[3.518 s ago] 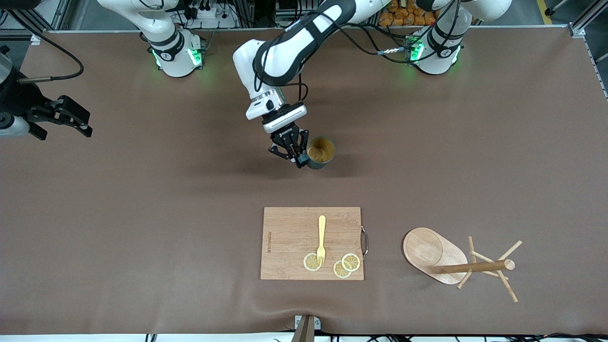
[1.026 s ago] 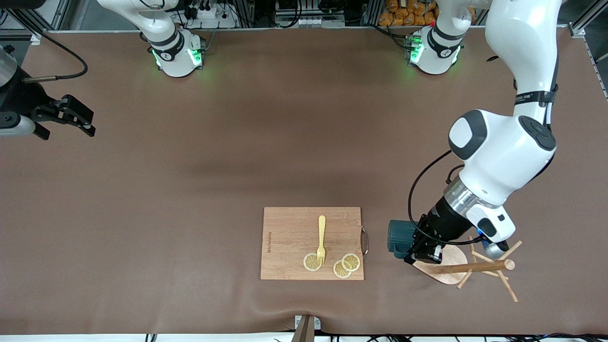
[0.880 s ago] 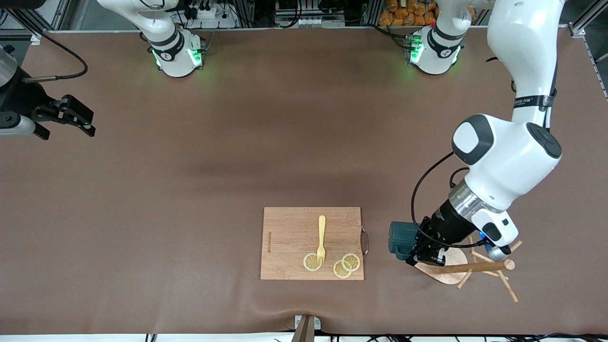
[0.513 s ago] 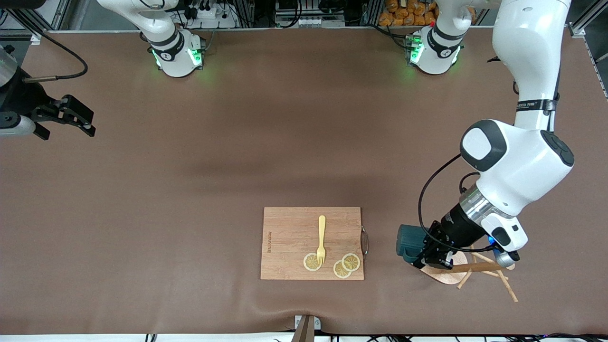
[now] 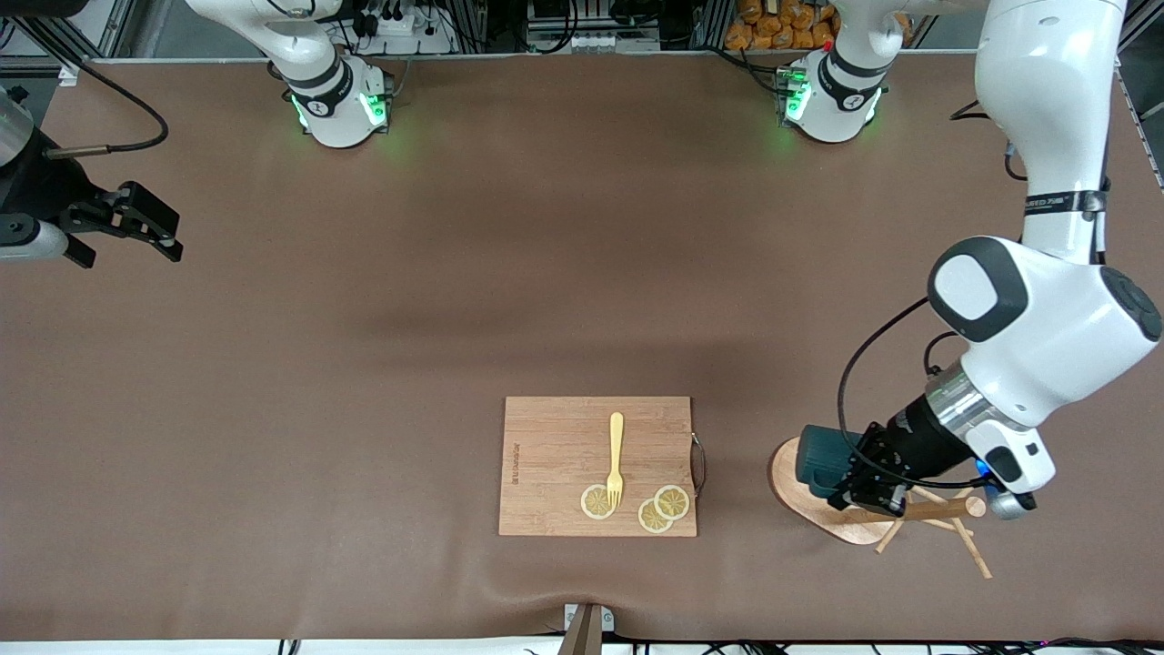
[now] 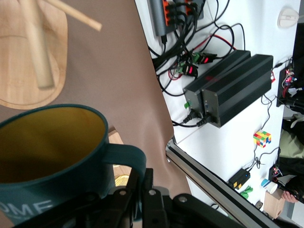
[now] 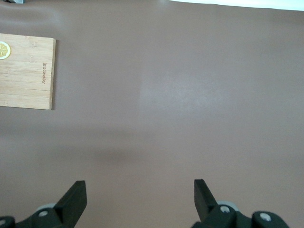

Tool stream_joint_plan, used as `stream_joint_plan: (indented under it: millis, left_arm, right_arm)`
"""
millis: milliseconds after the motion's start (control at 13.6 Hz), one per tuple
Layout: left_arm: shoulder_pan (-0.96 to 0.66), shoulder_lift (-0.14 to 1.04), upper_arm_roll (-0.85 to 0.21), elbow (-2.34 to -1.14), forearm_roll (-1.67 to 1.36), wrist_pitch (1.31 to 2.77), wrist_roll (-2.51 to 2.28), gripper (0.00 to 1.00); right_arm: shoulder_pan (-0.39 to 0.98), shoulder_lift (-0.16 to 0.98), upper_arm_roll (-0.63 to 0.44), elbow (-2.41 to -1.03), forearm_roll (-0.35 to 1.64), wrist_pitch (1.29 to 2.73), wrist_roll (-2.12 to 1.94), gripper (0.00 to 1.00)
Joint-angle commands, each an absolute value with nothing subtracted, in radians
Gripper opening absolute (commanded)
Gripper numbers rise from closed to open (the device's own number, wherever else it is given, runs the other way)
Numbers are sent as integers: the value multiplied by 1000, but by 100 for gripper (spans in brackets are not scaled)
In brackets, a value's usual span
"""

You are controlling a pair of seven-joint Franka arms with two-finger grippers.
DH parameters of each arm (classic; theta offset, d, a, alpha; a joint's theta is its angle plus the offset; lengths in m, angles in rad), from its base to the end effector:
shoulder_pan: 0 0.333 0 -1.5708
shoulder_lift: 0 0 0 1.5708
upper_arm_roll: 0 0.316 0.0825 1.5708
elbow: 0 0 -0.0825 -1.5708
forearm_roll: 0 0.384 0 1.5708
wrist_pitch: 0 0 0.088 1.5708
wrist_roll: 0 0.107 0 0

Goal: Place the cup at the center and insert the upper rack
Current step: 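Lower the mug onto a peg of the wooden stand with the left gripper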

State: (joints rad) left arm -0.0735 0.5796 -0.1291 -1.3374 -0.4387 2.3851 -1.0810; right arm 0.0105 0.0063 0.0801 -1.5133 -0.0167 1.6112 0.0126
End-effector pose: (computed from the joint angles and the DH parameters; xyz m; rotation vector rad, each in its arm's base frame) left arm 0.7462 -0.1330 0.4475 2.0991 1.3860 0.1415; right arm 0.5590 0.0489 0.6520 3.1244 0.1217 0.1445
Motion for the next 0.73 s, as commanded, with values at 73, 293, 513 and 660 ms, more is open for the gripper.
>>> stream_joint_plan:
  millis: [73, 293, 513, 660]
  left_arm:
    - [-31, 563, -138, -1342, -538, 2358, -1052, 0]
    - [-15, 568, -135, -1344, -583, 2358, -1051, 0]
    - [14, 578, -135, -1344, -609, 2358, -1048, 0]
    - [18, 587, -135, -1344, -609, 2358, -1048, 0]
  right_arm:
    - [23, 12, 74, -1496, -31, 1597, 9, 100]
    - [23, 12, 74, -1496, -31, 1597, 11, 100]
    - [23, 12, 74, -1496, -29, 1597, 11, 100]
    - [23, 12, 74, -1496, -29, 1597, 11, 100]
